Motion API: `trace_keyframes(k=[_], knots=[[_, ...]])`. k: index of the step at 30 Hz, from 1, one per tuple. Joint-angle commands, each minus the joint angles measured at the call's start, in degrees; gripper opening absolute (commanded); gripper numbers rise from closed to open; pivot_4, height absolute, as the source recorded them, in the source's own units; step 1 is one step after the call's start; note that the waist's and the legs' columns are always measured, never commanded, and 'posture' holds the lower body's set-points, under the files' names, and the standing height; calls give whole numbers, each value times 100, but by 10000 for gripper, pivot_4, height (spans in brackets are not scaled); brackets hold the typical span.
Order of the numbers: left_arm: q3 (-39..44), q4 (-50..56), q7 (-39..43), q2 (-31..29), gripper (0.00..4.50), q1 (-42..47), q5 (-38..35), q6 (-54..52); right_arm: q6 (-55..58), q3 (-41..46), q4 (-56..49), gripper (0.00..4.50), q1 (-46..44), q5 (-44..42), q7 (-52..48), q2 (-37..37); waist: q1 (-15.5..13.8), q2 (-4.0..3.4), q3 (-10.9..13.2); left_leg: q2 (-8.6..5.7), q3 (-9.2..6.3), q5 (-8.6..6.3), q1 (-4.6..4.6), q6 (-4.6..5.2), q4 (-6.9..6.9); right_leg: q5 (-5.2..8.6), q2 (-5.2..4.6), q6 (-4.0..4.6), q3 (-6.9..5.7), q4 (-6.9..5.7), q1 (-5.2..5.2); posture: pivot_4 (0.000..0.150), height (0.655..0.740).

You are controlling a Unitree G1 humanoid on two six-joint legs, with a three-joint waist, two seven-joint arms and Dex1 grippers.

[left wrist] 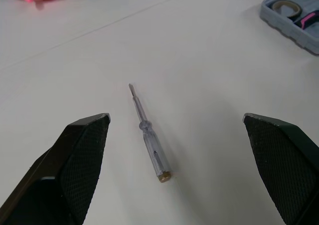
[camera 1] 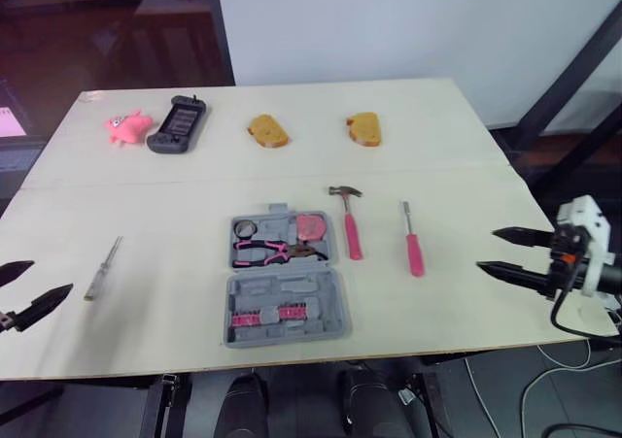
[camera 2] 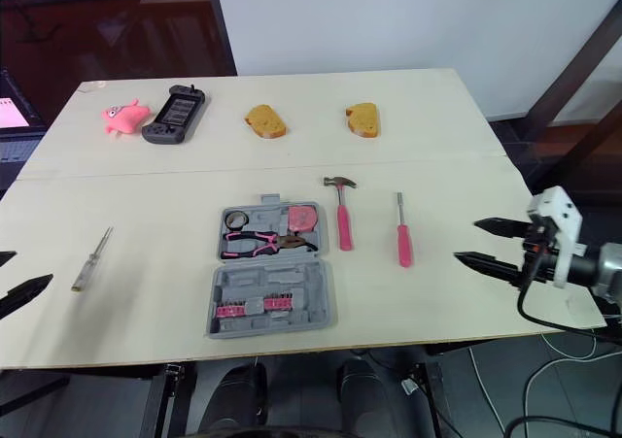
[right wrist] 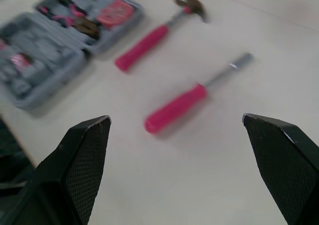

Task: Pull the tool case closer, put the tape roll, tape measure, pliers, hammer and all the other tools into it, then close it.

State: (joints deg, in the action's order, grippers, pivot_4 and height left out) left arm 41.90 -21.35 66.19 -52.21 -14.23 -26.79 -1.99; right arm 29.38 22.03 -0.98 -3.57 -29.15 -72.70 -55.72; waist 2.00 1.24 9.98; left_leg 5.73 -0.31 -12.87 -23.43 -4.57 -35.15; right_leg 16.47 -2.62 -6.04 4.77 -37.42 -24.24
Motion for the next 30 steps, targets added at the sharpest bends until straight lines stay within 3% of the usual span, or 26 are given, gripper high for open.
trace_keyframes(k=[1, 4, 7, 19, 25, 27, 30], knots=[[443, 678, -316, 279, 45000, -383, -232, -168, 585, -299, -744, 44740, -366, -508, 77, -11, 46, 1, 1, 0, 0, 0, -1, 0, -2, 0, -1, 0, 0, 0, 1, 1500, 7238], [651, 1381, -604, 711, 45000, -839, -398, -373, 1015, -763, -1267, 44740, -808, -781, 177, 60, 52, 11, 2, -1, 0, 0, -1, 0, -5, 0, -1, 0, 2, 0, 3, 1500, 7238], [884, 2395, -1115, 1510, 45000, -1515, -567, -499, 1811, -1637, -1731, 44740, -1970, -1243, 168, 280, 175, 12, 3, 0, 8, 0, 0, 0, -4, -1, -2, -1, 14, 1, -2, 1500, 7238], [1035, 3805, -2184, 3184, 45000, -2770, -670, -321, 1988, -2910, -1262, 44740, -4030, -1205, -148, 1039, 46, 64, 14, -1, 6, -1, -7, 0, -12, -5, -5, 10, 9, 19, -9, 1500, 7238], [1005, 3855, -2484, 3299, 45000, -2888, -695, -338, 1943, -3038, -1017, 44740, -4307, -1159, -186, 1269, 57, 68, 14, -2, 0, -1, -7, 0, -15, -5, -4, 10, 4, 19, -17, 1500, 7238], [1053, 3676, -2613, 3096, 45000, -2740, -719, -449, 1931, -3034, -1043, 44740, -4332, -1167, -126, 1356, 58, 68, 14, -1, 1, -1, -8, 0, -14, -5, -3, 10, 5, 18, -8, 1500, 7238], [1041, 3130, -2903, 2304, 45000, -2140, -661, -945, 1907, -2937, -1248, 44740, -4221, -1089, 192, 1405, 27, 66, 14, 0, -6, 0, -8, 1, -7, -5, 4, 10, 2, 3, -11, 1500, 7238]])
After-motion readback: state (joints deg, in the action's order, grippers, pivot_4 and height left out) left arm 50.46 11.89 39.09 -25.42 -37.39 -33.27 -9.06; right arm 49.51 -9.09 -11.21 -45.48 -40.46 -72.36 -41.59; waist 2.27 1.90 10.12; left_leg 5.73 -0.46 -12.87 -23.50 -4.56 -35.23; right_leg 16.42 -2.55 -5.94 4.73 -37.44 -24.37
